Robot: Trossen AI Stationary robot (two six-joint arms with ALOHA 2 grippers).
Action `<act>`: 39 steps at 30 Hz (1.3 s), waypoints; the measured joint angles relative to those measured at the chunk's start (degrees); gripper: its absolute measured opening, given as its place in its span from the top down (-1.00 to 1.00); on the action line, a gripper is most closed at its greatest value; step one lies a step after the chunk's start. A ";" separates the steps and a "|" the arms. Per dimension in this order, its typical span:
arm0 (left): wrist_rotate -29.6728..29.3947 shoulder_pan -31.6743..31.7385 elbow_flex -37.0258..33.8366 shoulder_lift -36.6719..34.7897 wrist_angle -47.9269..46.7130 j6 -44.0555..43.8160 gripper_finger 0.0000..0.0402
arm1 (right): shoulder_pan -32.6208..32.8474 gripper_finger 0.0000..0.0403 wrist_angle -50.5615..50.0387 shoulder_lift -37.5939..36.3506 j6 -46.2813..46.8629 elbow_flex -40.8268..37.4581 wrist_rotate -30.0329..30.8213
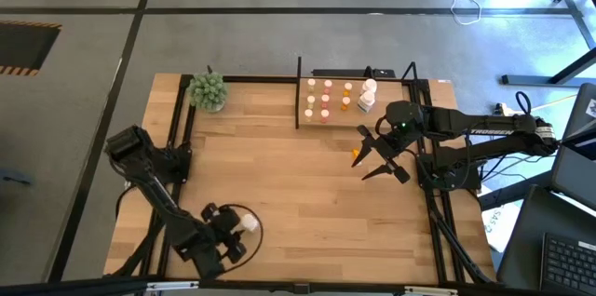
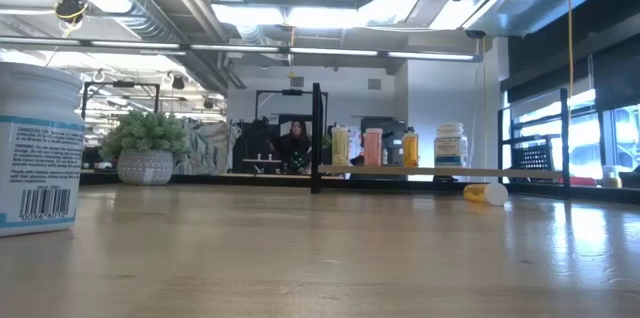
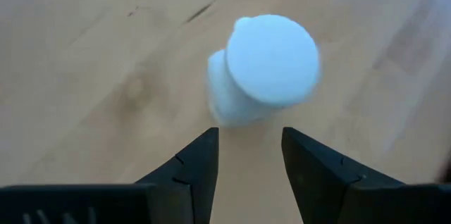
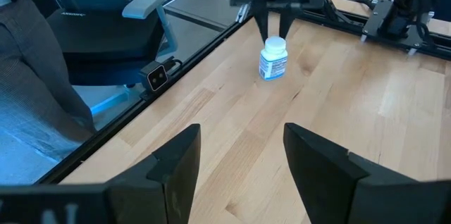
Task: Pick and place medicine bottles onto shelf by color
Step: Put the white pill bottle on the shelf aligned with the other white pill bottles
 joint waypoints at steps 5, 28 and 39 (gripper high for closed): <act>4.20 3.74 -0.07 3.80 5.56 5.18 0.25 | 0.00 -0.03 0.00 0.00 0.01 -0.01 0.00; 4.06 22.78 -0.07 5.39 24.48 40.41 0.25 | 0.00 -0.03 0.02 0.00 0.01 -0.01 0.00; 1.10 25.50 -0.07 3.83 28.38 46.49 0.25 | 0.01 -0.03 0.12 0.00 5.83 -0.01 -0.08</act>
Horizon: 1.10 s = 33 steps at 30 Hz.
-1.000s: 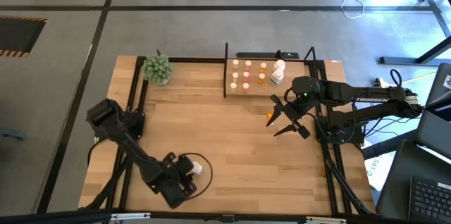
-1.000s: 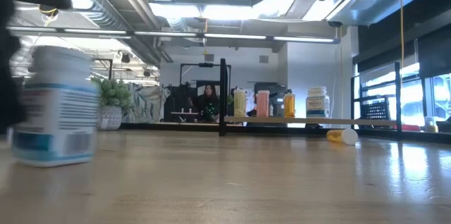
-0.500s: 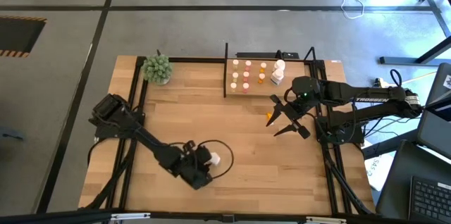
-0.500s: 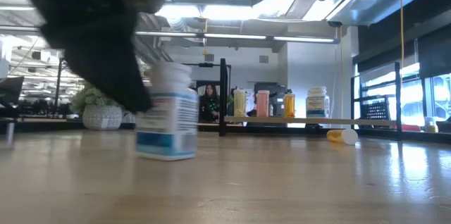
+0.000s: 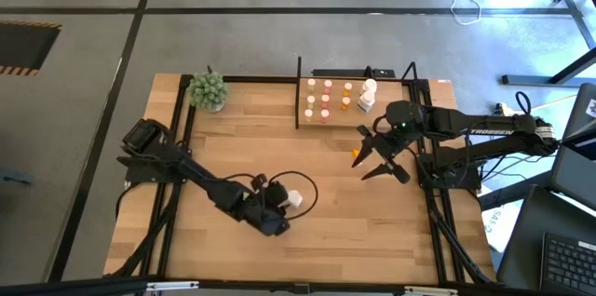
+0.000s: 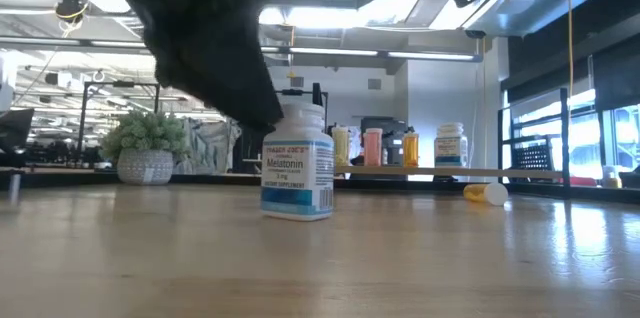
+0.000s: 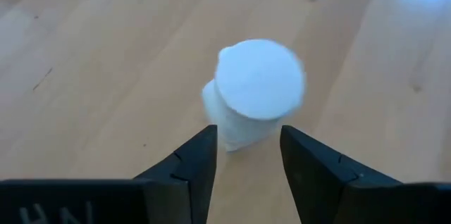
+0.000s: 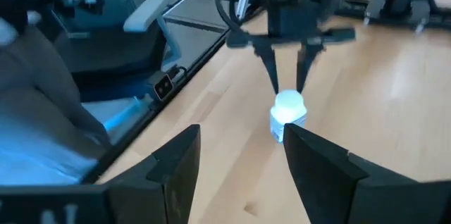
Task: Pick and place medicine bottles onto shelf by color
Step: Put the white pill bottle on the shelf aligned with the other white pill bottles
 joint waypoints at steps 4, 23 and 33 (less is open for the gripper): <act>-0.56 -1.42 0.00 -2.40 -0.87 -0.02 0.25 | -0.01 -0.03 1.67 0.00 7.97 0.00 0.13; -16.01 -5.61 0.00 -16.30 -15.90 -8.11 0.25 | 2.22 0.05 -17.15 16.45 -6.82 19.44 17.58; -17.58 -8.81 0.00 -25.64 -28.43 -10.93 0.25 | 5.30 0.05 -21.75 29.66 -12.99 31.20 20.83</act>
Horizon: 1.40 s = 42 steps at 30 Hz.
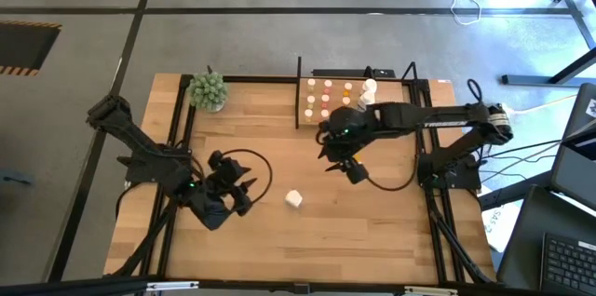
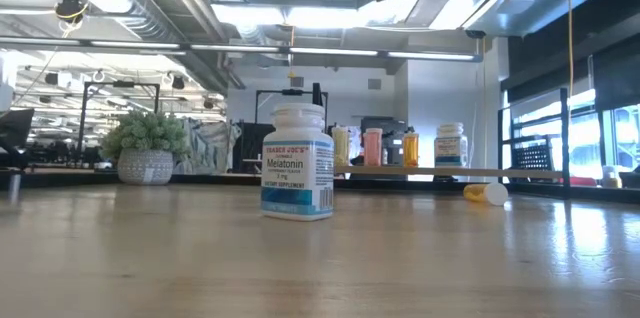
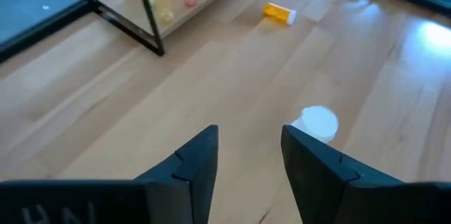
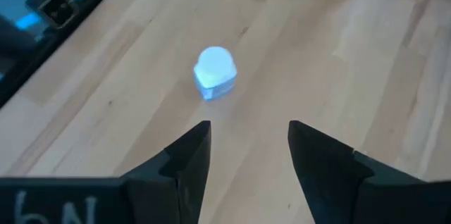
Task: Pick and place medicine bottles onto shelf by color
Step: Put the white pill bottle on the shelf aligned with the other white pill bottles
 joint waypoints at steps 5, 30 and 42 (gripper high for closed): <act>-0.47 -1.80 0.00 -3.32 -4.57 -0.08 0.25 | 1.08 0.05 0.27 3.78 1.18 3.36 1.28; -2.22 -3.46 0.00 -5.19 -5.53 -0.02 0.25 | 7.47 -0.03 11.65 13.46 -5.88 4.07 0.02; -2.20 -3.46 0.00 -5.18 -5.29 -0.06 0.25 | 7.14 -0.12 14.89 20.99 -6.77 4.07 -2.83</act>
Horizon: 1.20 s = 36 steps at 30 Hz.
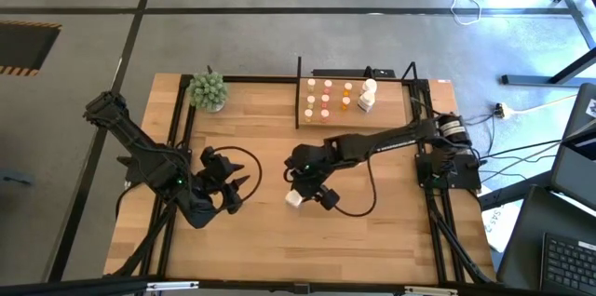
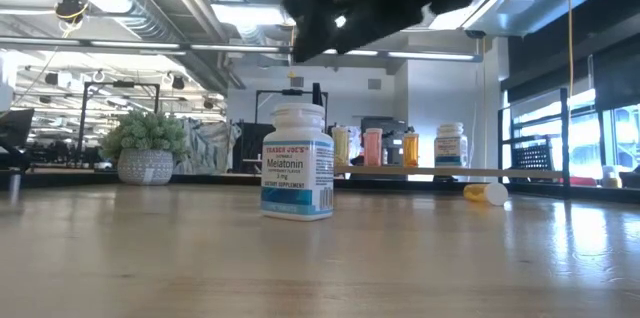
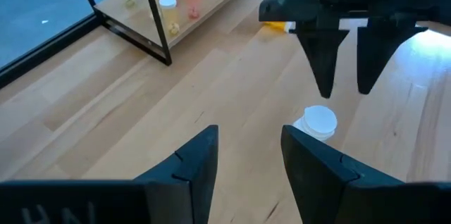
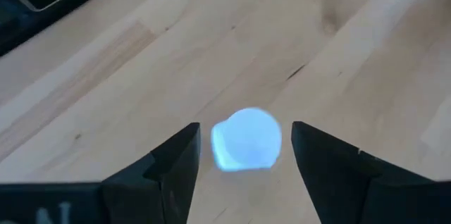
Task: Pick and place medicine bottles onto shelf by color
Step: Put the white pill bottle on the shelf aligned with the other white pill bottles
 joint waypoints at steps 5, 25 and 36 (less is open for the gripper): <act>0.00 0.00 0.00 0.00 0.01 0.00 0.25 | -0.17 -0.12 2.10 2.61 -0.04 -0.01 0.41; 0.00 0.00 0.00 0.04 0.37 0.02 0.25 | -1.46 -0.12 3.82 6.92 -0.99 -0.65 -0.45; 0.00 0.00 0.00 0.04 0.43 0.02 0.25 | -1.44 -0.12 5.49 7.63 -1.07 -0.70 -3.52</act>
